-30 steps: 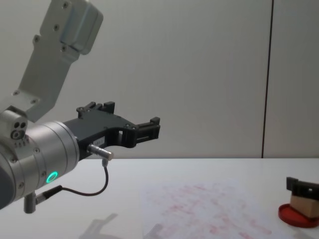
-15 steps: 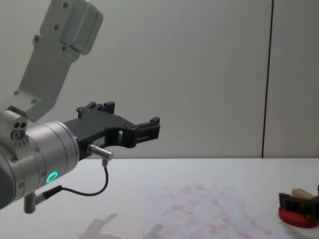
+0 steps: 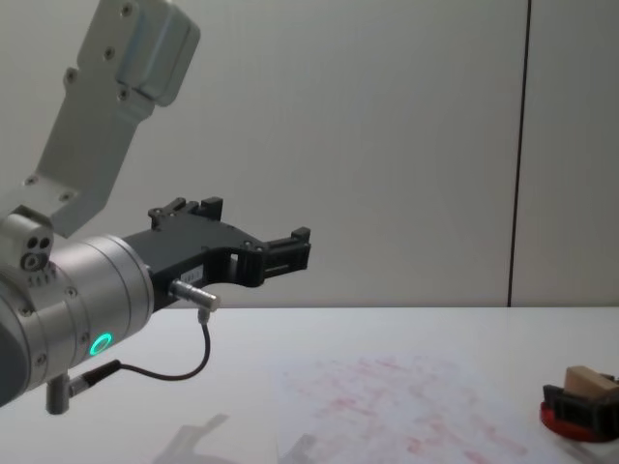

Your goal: Use the one hand to pick up the stamp and affix it onto the A4 paper.

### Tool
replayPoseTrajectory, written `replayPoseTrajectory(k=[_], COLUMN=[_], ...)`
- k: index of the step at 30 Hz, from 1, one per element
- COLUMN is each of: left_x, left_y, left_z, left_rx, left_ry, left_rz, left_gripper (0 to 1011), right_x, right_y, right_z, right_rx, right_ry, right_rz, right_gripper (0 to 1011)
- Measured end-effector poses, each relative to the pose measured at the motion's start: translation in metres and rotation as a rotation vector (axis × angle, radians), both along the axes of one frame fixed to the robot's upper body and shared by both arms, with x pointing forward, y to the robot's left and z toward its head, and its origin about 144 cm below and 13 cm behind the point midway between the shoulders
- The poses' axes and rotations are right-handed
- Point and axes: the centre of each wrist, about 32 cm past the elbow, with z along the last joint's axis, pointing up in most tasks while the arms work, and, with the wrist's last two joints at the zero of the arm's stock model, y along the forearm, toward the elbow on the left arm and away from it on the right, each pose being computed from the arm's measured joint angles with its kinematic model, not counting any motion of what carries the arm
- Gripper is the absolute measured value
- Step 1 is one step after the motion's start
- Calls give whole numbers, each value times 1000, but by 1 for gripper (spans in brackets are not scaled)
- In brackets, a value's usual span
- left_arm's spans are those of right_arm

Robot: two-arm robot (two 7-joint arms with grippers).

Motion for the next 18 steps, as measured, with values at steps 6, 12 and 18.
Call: replayPoseTrajectory(k=[6, 12, 18], left_x=[0, 0, 0], left_y=[0, 0, 0], left_z=[0, 0, 0], left_rx=[0, 0, 0], left_ry=[0, 0, 0], left_rz=[0, 0, 0], left_gripper=[993, 993, 993], right_x=[2, 3, 4], right_y=[1, 2, 4], right_z=[-2, -4, -3], right_rx=[-10, -22, -38], right_ry=[-2, -15, -45], right_rz=[-1, -3, 4], right_gripper=[460, 281, 219])
